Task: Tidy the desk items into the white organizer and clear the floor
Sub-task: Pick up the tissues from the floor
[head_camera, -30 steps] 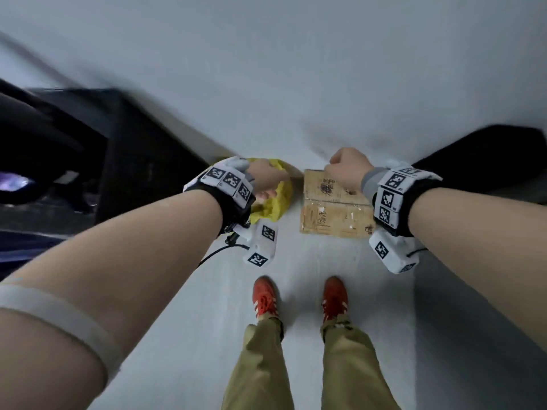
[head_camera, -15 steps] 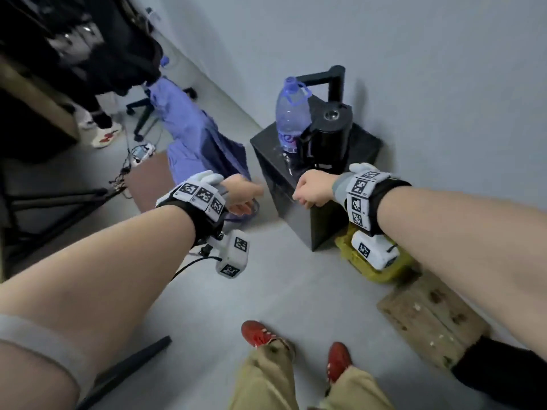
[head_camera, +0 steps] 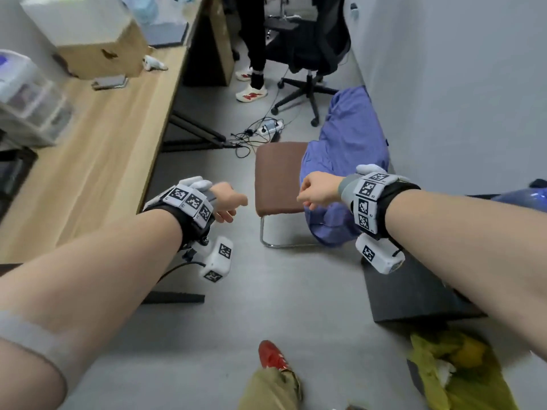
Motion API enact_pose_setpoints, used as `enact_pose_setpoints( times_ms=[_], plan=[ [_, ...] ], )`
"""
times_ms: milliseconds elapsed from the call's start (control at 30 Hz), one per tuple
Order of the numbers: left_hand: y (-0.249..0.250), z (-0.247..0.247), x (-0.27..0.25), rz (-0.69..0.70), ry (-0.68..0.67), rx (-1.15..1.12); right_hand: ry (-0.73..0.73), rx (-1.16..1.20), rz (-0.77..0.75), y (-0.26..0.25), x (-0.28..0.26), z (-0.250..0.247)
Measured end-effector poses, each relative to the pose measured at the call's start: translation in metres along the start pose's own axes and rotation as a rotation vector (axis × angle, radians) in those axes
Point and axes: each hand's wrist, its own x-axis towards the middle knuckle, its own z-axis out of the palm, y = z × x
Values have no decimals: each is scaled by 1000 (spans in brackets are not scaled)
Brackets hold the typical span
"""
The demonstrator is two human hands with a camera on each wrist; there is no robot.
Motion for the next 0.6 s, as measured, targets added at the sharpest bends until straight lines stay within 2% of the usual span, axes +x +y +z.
enact_pose_setpoints(
  times_ms=[267,467,600],
  plan=[
    [-47,-62,63,-125,18,-112,-122,-96,-78,-81,101,-7],
    [-49,-98,138,-228,19,-207,-221,-136,-129,-126,217,-40],
    [-39,-114,210,-345,43,-241,-264,-83,-143,-155,320,-64]
  ],
)
